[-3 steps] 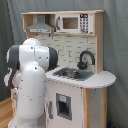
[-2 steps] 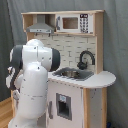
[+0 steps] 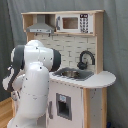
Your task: Play with the kitchen
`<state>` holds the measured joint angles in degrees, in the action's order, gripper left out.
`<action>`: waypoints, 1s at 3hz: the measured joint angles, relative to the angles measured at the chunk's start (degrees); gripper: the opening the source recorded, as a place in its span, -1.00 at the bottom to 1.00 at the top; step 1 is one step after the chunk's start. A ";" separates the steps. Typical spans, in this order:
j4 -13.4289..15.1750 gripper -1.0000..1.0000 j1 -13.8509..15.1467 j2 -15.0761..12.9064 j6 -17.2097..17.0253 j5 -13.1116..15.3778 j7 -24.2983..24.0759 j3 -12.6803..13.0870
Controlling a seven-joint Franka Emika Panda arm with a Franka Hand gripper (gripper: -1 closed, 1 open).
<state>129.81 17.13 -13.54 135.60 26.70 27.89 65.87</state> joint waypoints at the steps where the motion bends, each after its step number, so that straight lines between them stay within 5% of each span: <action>1: -0.12 -1.00 -2.83 0.01 -0.10 0.12 -5.67 -0.01; 3: -0.12 -1.00 -7.19 0.06 -0.10 0.30 -16.57 0.30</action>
<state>129.68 9.93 -13.48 135.50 27.00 11.32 66.17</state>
